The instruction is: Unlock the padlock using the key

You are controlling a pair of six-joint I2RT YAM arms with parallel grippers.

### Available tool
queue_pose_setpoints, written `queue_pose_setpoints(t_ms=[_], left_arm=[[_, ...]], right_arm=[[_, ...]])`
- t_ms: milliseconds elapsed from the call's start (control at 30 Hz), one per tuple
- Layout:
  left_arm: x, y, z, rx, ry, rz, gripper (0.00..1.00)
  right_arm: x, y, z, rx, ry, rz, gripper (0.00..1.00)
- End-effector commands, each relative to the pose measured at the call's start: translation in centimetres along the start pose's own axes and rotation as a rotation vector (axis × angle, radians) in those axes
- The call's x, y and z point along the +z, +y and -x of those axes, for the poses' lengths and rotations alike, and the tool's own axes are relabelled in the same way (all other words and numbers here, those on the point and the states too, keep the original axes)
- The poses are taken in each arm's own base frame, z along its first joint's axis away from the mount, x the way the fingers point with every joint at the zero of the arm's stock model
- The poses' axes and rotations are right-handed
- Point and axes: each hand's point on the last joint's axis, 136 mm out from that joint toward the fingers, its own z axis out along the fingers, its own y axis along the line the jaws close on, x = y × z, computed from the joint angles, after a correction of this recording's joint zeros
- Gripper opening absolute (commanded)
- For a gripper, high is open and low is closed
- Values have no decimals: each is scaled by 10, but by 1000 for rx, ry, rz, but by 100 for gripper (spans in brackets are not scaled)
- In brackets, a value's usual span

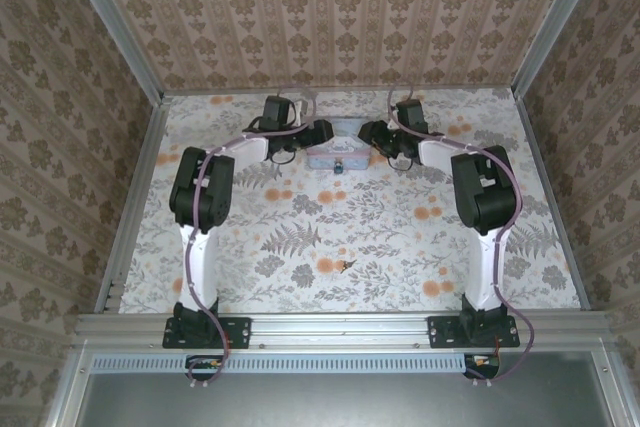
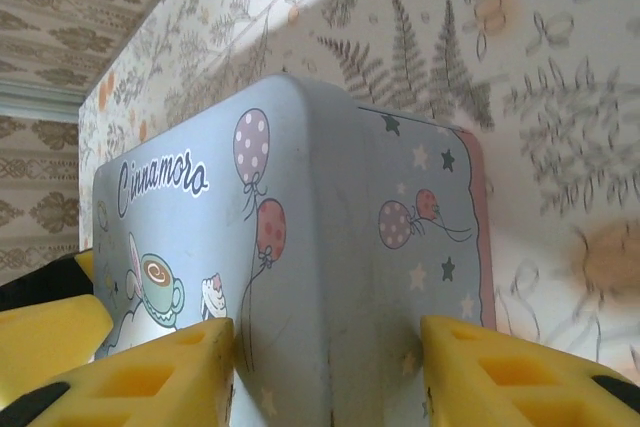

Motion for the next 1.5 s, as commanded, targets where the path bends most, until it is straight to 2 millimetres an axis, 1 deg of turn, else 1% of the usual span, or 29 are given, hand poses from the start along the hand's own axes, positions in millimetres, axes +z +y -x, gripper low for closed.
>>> queue_pose_setpoints(t_ms=[0,133,267,400,500,633,767,867,933,1033,1100,1200,1300,1400,1467], left_arm=[[-6,-50,-28,34,39,-96,94],[-15,-56,-54,32,50,-97,94],[-26,-61,-81,46,66,-83,94],[-39,-66,-99,55,61,-72,94],[-48,-65,-112,58,63,-59,94],[-54,-61,-129,55,73,-39,94],[-59,-59,-143,45,81,-31,94],[-60,-59,-151,44,84,-21,94],[-61,-62,-153,43,81,-27,94],[-60,-64,-154,43,83,-26,95],[-59,-62,-152,43,82,-13,96],[-58,-56,-149,43,75,19,97],[-60,-45,-142,12,53,45,99],[-67,-36,-131,-18,15,53,100],[-74,-33,-122,-25,-8,54,100]], right_arm=[[-7,15,-36,6,57,33,49],[-19,13,-58,22,60,42,49],[-30,14,-85,6,73,33,49],[-40,12,-109,1,80,18,49],[-47,5,-125,3,80,4,50],[-54,-5,-139,11,74,-18,50],[-56,-11,-148,24,75,-23,51],[-58,-14,-153,30,77,-25,51],[-59,-16,-157,36,80,-29,51],[-64,-16,-160,40,75,-26,52],[-66,-16,-161,35,73,-28,55],[-69,-18,-157,12,63,-51,65],[-75,-18,-145,-6,29,-69,75],[-85,-20,-131,-20,-9,-85,83],[-94,-21,-121,-37,-34,-101,94]])
